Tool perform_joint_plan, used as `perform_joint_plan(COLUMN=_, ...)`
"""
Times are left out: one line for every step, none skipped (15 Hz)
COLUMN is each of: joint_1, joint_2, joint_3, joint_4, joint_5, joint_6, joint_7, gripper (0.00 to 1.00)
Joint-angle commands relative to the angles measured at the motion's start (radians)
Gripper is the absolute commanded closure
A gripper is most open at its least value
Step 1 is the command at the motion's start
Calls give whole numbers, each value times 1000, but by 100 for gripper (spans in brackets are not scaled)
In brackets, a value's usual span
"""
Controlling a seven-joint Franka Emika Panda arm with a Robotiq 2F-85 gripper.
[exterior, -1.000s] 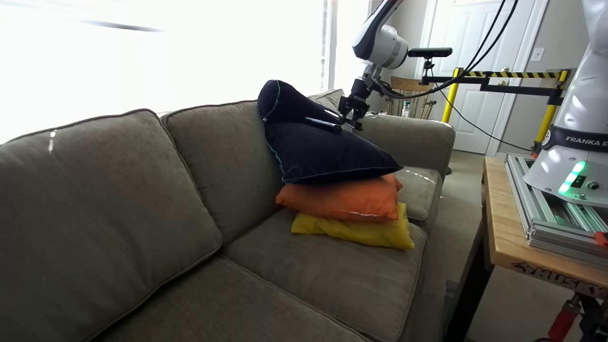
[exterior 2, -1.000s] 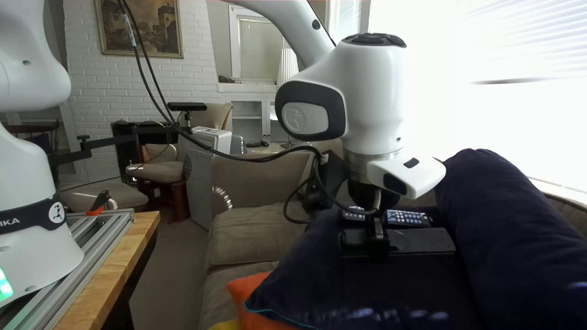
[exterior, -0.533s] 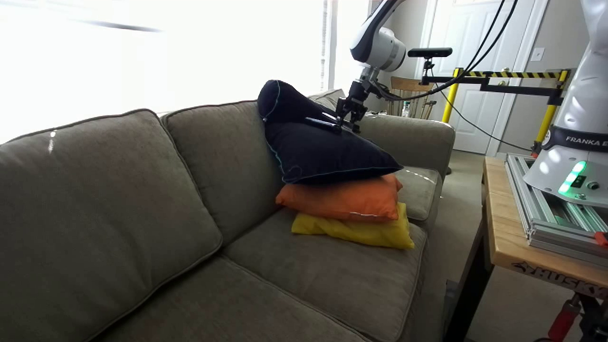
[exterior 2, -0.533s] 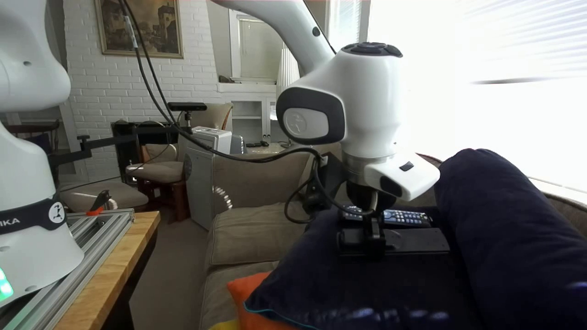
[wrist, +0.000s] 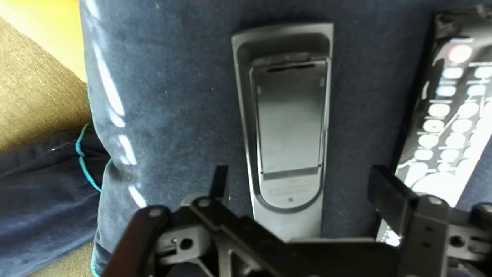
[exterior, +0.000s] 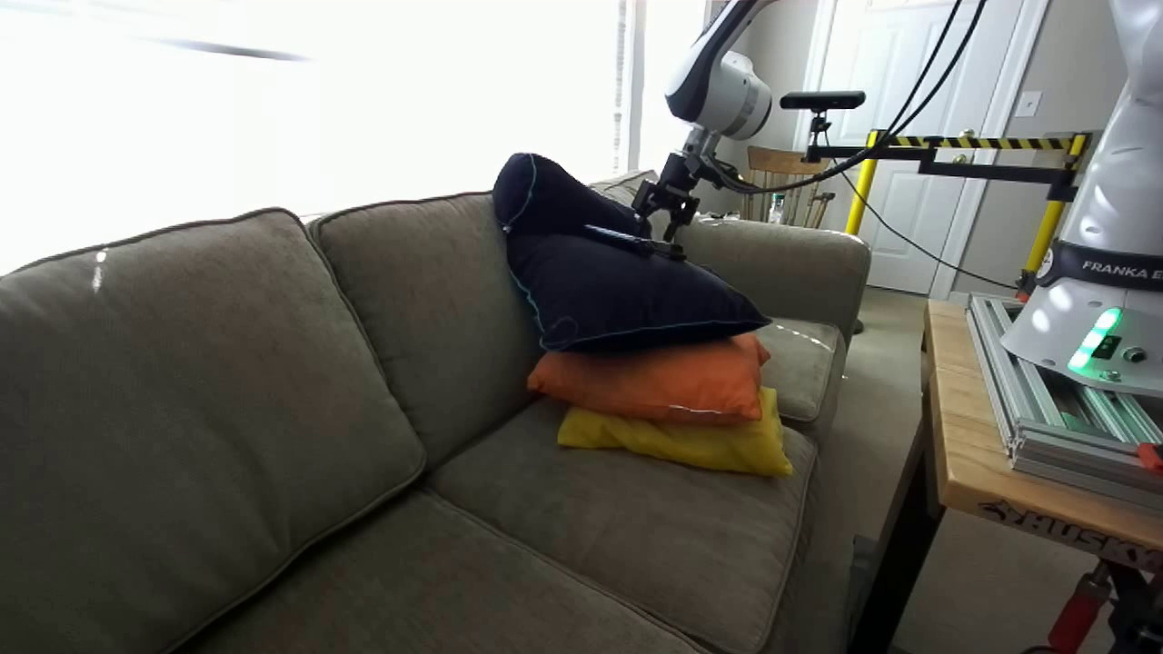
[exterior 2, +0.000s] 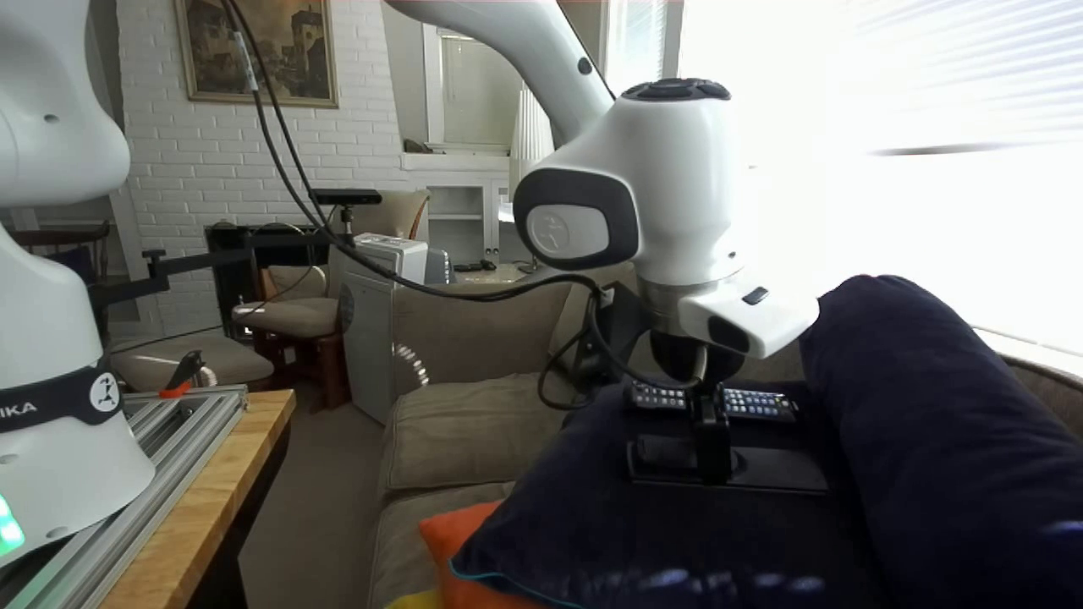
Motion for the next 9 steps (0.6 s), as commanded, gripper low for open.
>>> perform_joint_plan(joint_1=-10, joint_2=3, joint_3=13, joint_4=8, joint_5=-22, joint_6=45, joint_7=40, gripper=0)
perform_joint_plan(joint_1=-8, joint_2=1, joint_3=10, joint_4=6, joint_5=-27, joint_6=51, joint_7=47, gripper=0)
perform_joint_plan(joint_1=13, joint_2=-13, joint_3=-18, joint_4=-20, joint_5=-67, joint_6=70, joint_7=54, gripper=0)
perform_joint_plan(joint_1=9, joint_2=-24, joint_3=-18, joint_4=-35, joint_5=-83, joint_6=88, joint_7=44, gripper=0)
perform_joint_plan(joint_1=-9, joint_2=-53, joint_3=-19, joint_4=-67, joint_5=-117, joint_6=85, joint_7=10, gripper=0)
perform_joint_plan(joint_1=-20, joint_2=-77, joint_3=-23, joint_4=-94, joint_5=-146, joint_6=91, joint_7=-6, gripper=0)
perform_joint_plan(joint_1=-25, joint_2=-114, joint_3=-37, joint_4=-127, joint_5=-122, joint_6=89, joint_7=-67, gripper=0)
perform_joint_plan(joint_1=-47, joint_2=-144, joint_3=-34, joint_4=-151, joint_5=-125, joint_6=70, joint_7=-102, gripper=0)
perform_joint_plan(joint_1=-51, joint_2=-179, joint_3=-50, joint_4=-180, joint_5=-130, joint_6=70, joint_7=-129, gripper=0)
